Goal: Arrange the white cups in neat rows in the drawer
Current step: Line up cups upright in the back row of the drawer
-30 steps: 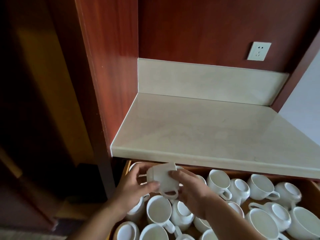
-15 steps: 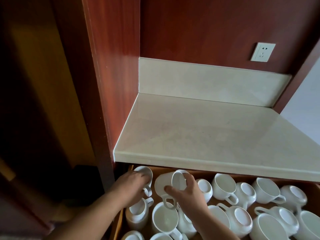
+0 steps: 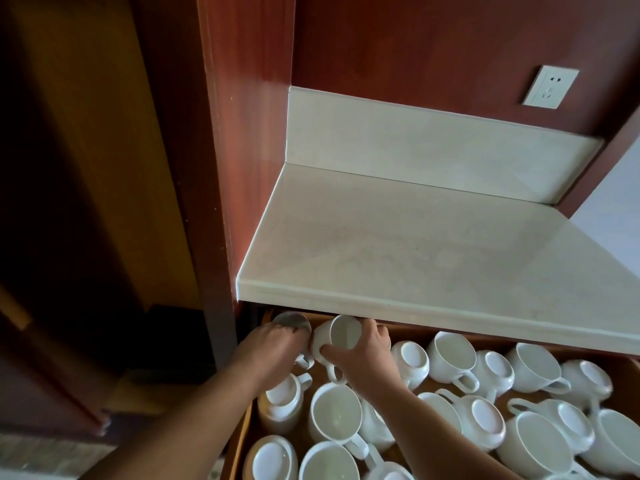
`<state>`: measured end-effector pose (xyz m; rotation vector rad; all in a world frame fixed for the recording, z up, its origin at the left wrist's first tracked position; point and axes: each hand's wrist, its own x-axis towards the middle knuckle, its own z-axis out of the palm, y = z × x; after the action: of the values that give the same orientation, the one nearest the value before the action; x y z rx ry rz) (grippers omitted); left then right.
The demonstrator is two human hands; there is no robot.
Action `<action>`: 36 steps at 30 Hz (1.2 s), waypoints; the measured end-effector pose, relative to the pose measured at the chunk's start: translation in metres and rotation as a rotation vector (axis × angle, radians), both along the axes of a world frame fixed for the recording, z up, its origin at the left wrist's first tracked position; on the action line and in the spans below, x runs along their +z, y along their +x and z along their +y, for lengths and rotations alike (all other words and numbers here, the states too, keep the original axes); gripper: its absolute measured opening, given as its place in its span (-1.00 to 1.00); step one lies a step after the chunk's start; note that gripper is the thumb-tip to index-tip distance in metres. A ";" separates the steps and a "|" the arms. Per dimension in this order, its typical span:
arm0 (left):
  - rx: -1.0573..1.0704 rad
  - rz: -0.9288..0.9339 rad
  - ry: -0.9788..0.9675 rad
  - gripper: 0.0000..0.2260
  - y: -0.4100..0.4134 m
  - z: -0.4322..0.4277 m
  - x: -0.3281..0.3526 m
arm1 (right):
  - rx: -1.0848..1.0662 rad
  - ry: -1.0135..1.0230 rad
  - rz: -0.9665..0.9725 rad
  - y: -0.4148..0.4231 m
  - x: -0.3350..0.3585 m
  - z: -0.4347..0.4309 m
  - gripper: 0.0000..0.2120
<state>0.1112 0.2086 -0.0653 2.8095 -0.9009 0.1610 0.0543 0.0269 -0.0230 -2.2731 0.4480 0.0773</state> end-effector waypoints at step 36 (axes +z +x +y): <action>0.012 0.023 0.004 -0.68 0.002 0.001 -0.010 | 0.362 -0.626 -0.038 0.028 -0.038 -0.004 -0.22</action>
<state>0.1132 0.2101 -0.0751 2.8147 -0.8810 0.1283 0.0820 0.0228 -0.0607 -2.9457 0.0249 0.0840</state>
